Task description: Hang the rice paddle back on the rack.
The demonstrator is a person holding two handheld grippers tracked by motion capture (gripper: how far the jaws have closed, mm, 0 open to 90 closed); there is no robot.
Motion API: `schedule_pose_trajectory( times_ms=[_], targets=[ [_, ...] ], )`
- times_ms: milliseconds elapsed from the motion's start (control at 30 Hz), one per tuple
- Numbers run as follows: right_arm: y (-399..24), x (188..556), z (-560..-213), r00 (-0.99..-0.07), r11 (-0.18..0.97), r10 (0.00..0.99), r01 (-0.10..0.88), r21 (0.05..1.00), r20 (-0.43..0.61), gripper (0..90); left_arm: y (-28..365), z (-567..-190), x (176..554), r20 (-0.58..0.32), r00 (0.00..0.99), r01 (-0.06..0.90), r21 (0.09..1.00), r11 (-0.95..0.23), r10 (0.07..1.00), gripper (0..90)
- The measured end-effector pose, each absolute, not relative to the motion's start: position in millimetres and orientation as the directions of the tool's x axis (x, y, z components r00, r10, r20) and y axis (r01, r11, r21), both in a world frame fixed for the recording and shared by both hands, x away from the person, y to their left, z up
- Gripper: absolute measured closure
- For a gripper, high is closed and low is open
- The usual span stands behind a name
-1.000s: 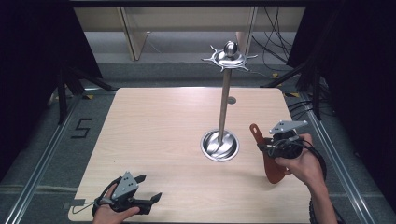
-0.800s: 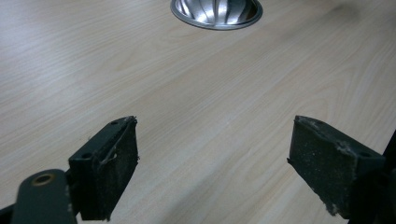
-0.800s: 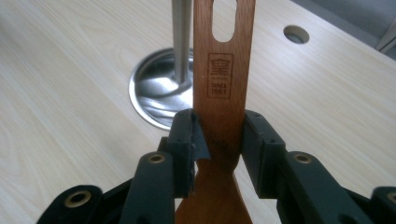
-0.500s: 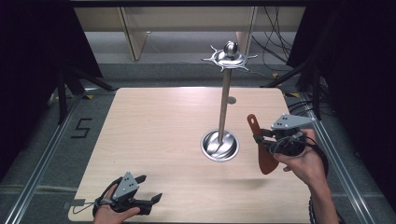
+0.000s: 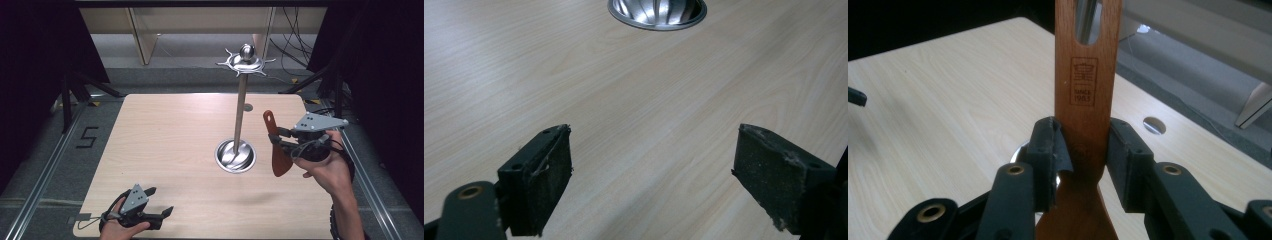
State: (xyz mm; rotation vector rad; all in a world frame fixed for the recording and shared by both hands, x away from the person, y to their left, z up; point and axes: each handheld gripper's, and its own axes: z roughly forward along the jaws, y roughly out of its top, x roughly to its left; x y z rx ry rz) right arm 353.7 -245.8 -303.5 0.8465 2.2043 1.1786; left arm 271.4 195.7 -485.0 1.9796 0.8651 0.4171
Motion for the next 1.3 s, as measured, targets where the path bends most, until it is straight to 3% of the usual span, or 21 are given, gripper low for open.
schedule_pose_trajectory(
  times_ms=[833,900,1033,1300],
  targets=[
    [-236,351,-242,-0.658,0.387,0.728,0.167,0.907,-0.19,67.1,195,-485,272,-0.049,0.698,0.41,0.846,-0.342,0.714,14.9],
    [-235,350,-239,-0.656,0.366,0.739,0.2,0.909,-0.154,67.1,195,-485,271,-0.048,0.702,0.408,0.845,-0.345,0.711,14.9],
    [-235,356,-234,-0.645,0.361,0.743,0.16,0.919,-0.179,67.1,195,-485,272,-0.05,0.698,0.411,0.845,-0.342,0.714,14.9],
    [-231,363,-227,-0.661,0.351,0.736,0.182,0.919,-0.15,67.1,194,-486,271,-0.07,0.694,0.425,0.843,-0.329,0.717,14.9]
  ],
)
